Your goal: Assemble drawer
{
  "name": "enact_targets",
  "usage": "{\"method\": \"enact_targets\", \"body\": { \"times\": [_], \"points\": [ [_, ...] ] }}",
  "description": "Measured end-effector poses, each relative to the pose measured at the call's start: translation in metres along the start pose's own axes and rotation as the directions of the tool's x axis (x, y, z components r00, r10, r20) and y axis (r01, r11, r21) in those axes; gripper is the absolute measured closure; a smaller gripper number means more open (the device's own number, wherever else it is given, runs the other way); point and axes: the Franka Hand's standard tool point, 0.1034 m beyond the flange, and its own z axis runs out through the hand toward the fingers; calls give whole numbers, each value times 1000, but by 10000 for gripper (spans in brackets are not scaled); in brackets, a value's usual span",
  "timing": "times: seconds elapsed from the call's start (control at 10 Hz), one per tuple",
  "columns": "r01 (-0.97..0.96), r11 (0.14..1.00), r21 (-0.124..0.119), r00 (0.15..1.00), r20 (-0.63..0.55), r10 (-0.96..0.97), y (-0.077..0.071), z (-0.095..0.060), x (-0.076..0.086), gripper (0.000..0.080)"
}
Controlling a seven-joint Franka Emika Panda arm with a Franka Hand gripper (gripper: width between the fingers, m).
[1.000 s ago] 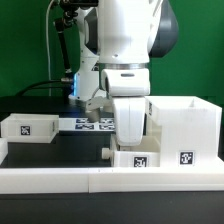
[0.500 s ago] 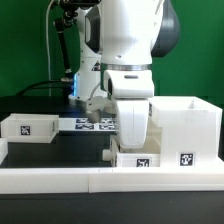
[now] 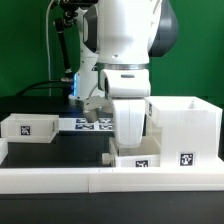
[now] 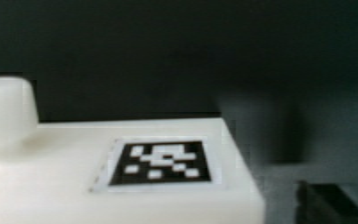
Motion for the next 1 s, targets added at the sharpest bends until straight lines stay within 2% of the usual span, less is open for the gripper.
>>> {"method": "enact_targets", "body": {
  "times": [0.1, 0.2, 0.4, 0.7, 0.8, 1.0],
  "points": [
    [-1, 1000, -5, 1000, 1, 1, 2, -3, -1, 179],
    [-5, 1000, -11, 1000, 2, 5, 4, -7, -1, 156],
    [-19, 999, -26, 1000, 5, 19, 9, -22, 0, 151],
    [-25, 999, -24, 999, 27, 25, 19, -55, -10, 150],
    [-12, 1000, -20, 999, 32, 12, 23, -59, -19, 150],
    [57, 998, -19, 998, 29, -56, 36, -53, -53, 150]
  ]
}}
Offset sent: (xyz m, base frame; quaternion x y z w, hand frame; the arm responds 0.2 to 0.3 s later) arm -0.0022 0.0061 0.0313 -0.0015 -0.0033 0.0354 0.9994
